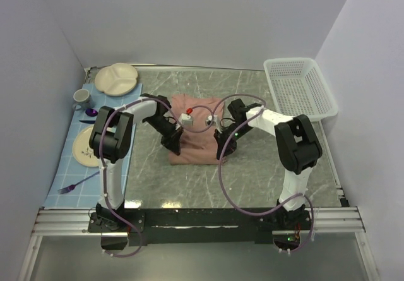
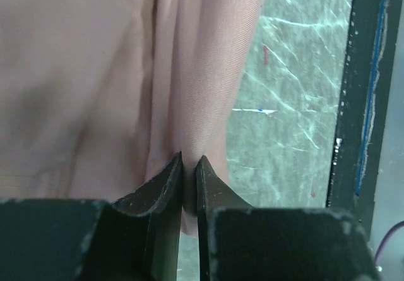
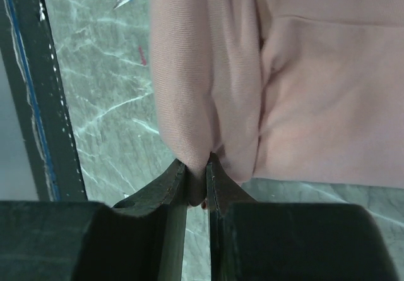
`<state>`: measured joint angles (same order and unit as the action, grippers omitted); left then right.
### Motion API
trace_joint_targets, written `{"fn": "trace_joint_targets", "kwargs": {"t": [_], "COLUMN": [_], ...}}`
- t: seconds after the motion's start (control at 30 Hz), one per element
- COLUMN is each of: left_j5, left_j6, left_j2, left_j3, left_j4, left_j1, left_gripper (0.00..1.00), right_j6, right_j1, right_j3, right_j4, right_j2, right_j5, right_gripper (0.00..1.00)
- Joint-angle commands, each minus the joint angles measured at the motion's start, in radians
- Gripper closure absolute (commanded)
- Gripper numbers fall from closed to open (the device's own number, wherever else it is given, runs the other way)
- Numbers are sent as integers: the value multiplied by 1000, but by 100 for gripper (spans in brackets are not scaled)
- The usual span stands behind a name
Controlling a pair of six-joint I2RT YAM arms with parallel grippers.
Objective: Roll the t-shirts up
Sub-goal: Roll the T-shirt to the center of the board.
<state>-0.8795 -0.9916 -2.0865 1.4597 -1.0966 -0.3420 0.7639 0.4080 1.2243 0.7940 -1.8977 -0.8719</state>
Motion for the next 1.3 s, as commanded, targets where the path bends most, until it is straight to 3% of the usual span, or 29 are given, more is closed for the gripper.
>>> {"fn": "trace_joint_targets", "kwargs": {"t": [0.0, 0.17, 0.37, 0.47, 0.53, 0.77, 0.87, 0.9, 0.93, 1.0, 1.13, 1.17, 1.27], "left_j5": [17, 46, 125, 114, 96, 57, 59, 63, 65, 62, 63, 66, 71], "left_j6": [-38, -21, 105, 108, 94, 70, 74, 79, 80, 85, 87, 84, 90], "left_j2": [-32, -64, -52, -81, -96, -136, -135, -132, -127, -132, -149, -150, -139], "left_j3": [88, 108, 59, 91, 103, 146, 134, 131, 128, 137, 171, 171, 156], "left_j4": [-60, -49, 115, 89, 57, -9, 9, 18, 24, 20, -8, -8, 1], "left_j1": [9, 8, 6, 0, 1, -6, -9, -11, -11, -12, -15, -15, -17], "left_gripper": [83, 82, 84, 84, 84, 83, 83, 83, 83, 83, 83, 83, 83], "right_j6": [-66, -124, -147, -170, -181, -253, -191, -160, -144, -88, 131, 212, 316], "right_j1": [-57, -90, -89, -92, -103, -236, -278, -268, -247, -189, 104, 142, 225], "right_j3": [66, 124, 124, 110, 68, -92, -166, -189, -257, -362, -698, -745, -839], "right_j4": [60, 68, 62, 47, 13, -173, -185, -194, -228, -419, -767, -892, -1019], "right_j2": [-72, -136, -153, -141, -95, 223, 351, 394, 507, 645, 941, 963, 965], "right_j5": [1, 16, 70, 85, 80, -6, 5, 16, 34, 146, 372, 396, 453], "right_gripper": [90, 88, 86, 74, 60, 36, 35, 35, 28, 24, 23, 24, 27]}}
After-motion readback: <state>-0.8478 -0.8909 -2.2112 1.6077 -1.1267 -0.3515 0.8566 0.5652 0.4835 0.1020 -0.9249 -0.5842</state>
